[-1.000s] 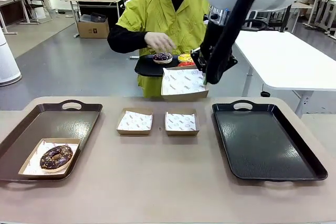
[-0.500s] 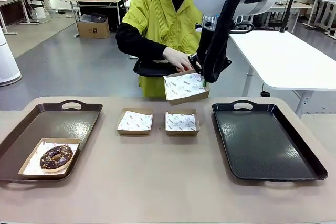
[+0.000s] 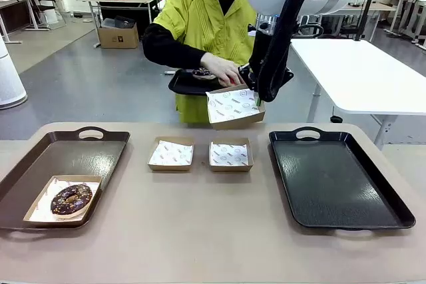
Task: Individually package the donuts and arrange them on the tray.
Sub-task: Place the picked Paper togo box on the Handle tray while simultaneously picking up another Paper togo box from the table with the other hand.
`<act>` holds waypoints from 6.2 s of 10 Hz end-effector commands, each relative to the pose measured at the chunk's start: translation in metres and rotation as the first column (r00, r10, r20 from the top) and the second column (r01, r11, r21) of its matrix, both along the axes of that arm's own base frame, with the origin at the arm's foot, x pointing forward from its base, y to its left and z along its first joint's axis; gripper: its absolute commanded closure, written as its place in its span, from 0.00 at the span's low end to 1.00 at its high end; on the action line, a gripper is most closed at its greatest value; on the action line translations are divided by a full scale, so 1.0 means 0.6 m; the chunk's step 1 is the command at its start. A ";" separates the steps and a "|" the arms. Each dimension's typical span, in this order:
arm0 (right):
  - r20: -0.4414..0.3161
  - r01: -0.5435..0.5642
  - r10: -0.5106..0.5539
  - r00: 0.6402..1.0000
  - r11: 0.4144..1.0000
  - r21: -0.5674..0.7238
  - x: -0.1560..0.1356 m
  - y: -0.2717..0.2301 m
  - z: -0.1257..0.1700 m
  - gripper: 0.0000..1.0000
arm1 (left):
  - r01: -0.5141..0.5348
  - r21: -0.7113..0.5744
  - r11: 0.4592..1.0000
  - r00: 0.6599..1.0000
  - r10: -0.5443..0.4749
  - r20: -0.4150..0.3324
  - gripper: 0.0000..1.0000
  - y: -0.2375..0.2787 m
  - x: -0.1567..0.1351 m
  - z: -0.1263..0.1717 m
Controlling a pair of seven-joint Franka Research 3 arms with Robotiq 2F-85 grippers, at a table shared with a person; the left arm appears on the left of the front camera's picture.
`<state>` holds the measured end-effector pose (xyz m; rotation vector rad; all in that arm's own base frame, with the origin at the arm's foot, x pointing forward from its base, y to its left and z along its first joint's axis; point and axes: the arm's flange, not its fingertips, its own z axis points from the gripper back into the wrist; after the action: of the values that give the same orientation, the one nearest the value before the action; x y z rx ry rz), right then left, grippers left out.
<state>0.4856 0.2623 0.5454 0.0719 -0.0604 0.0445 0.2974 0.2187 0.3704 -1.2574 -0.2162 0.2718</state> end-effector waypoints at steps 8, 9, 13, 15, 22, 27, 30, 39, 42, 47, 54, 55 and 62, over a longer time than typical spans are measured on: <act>-0.006 0.019 -0.019 1.000 1.000 0.010 -0.003 -0.001 -0.001 1.00 | -0.004 -0.017 1.000 1.000 0.005 0.010 0.04 0.003 -0.002 0.002; -0.006 0.019 -0.019 1.000 1.000 0.010 -0.003 -0.001 -0.001 1.00 | -0.004 -0.017 1.000 1.000 0.005 0.010 0.04 0.003 -0.002 0.002; -0.006 0.019 -0.019 1.000 1.000 0.010 -0.003 -0.001 -0.001 1.00 | -0.004 -0.017 1.000 1.000 0.005 0.010 0.04 0.003 -0.002 0.002; -0.006 0.019 -0.019 1.000 1.000 0.010 -0.003 -0.001 -0.001 1.00 | -0.004 -0.017 1.000 1.000 0.005 0.010 0.04 0.003 -0.002 0.002; -0.013 -0.040 0.040 0.999 0.999 0.027 -0.016 -0.049 -0.004 0.99 | 0.047 0.036 0.998 0.998 -0.048 0.039 0.04 -0.018 0.021 0.050; -0.001 -0.024 0.024 1.000 1.000 0.002 -0.146 -0.228 -0.012 0.99 | 0.190 0.365 0.911 0.981 -0.190 -0.038 0.04 -0.163 0.132 0.165; 0.015 -0.018 0.018 1.000 1.000 0.005 -0.163 -0.290 -0.082 0.99 | 0.221 0.535 0.815 0.974 -0.214 -0.077 0.04 -0.285 0.207 0.192; -0.084 0.031 -0.031 0.996 1.000 -0.002 -0.127 -0.300 -0.204 0.99 | 0.153 0.847 0.510 0.964 -0.267 -0.013 0.04 -0.564 0.290 0.127; -0.084 0.031 -0.031 0.996 1.000 -0.002 -0.127 -0.300 -0.204 0.99 | 0.168 0.833 0.527 0.952 -0.305 0.001 0.04 -0.570 0.291 0.131; -0.084 0.031 -0.031 0.996 1.000 -0.002 -0.127 -0.300 -0.204 0.99 | 0.168 0.833 0.527 0.952 -0.305 0.001 0.04 -0.570 0.291 0.131; -0.066 0.075 -0.082 0.994 0.991 -0.108 -0.152 -0.335 -0.250 0.99 | 0.230 0.856 0.463 0.943 -0.323 -0.078 0.04 -0.646 0.345 0.138; -0.068 0.095 -0.102 0.992 0.990 -0.103 -0.155 -0.349 -0.257 0.99 | 0.254 0.858 0.446 0.943 -0.312 -0.117 0.04 -0.665 0.363 0.139; -0.073 0.110 -0.116 0.991 0.991 -0.080 -0.149 -0.370 -0.295 0.99 | 0.340 0.880 0.333 0.933 -0.233 -0.272 0.04 -0.732 0.432 0.085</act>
<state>0.3955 0.0383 0.3775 -0.0031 0.0304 -0.0701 0.5484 -0.2132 0.4189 -0.1331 -0.0336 -0.1487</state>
